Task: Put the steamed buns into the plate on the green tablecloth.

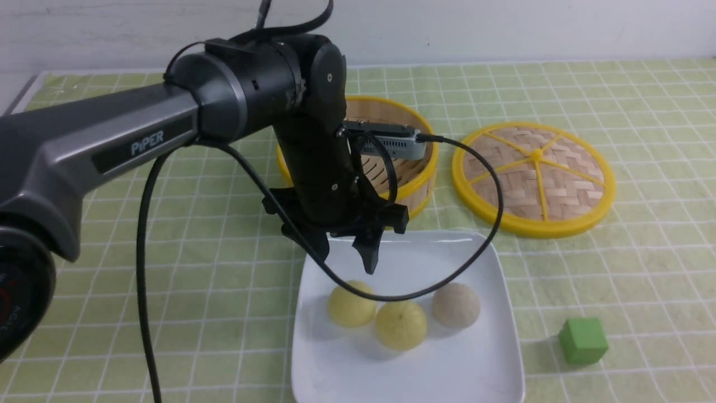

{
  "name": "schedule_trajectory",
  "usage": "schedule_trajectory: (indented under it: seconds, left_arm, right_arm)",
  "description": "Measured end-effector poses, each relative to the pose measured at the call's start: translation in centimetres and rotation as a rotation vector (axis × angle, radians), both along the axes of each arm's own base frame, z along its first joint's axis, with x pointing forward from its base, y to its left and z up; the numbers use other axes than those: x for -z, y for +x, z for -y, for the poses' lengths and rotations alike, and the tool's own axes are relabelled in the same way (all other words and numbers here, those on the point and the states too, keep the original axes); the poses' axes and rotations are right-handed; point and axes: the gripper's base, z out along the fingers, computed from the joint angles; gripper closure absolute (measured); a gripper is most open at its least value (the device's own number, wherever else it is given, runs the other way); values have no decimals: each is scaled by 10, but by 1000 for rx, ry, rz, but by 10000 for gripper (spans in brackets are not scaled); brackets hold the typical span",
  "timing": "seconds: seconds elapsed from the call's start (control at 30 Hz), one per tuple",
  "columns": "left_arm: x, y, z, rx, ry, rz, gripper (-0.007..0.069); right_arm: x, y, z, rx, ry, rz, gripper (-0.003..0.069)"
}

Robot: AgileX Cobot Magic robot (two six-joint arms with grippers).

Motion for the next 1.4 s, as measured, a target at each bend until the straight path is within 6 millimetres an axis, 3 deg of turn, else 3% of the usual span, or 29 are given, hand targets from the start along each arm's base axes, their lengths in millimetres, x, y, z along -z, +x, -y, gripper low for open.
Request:
schedule_trajectory:
  seconds: [0.2, 0.57, 0.7, 1.13, 1.3, 1.4]
  left_arm:
    - [0, 0, -1, 6, 16, 2, 132]
    - [1, 1, -3, 11, 35, 8, 491]
    - [1, 1, -3, 12, 36, 8, 574]
    - [-3, 2, -3, 12, 32, 23, 605]
    - [-18, 0, -6, 23, 55, 34, 605]
    - [-30, -3, -10, 26, 62, 66, 605]
  right_arm:
    - [9, 4, -3, -7, 8, 11, 639]
    - [12, -2, -10, -121, -43, 3, 633]
    - [12, -2, -11, -126, -51, 10, 627]
    - [12, -2, -11, -127, -51, 11, 606]
    - [15, -3, -10, -124, -46, 20, 598]
    - [27, -3, -7, -80, -38, 44, 593]
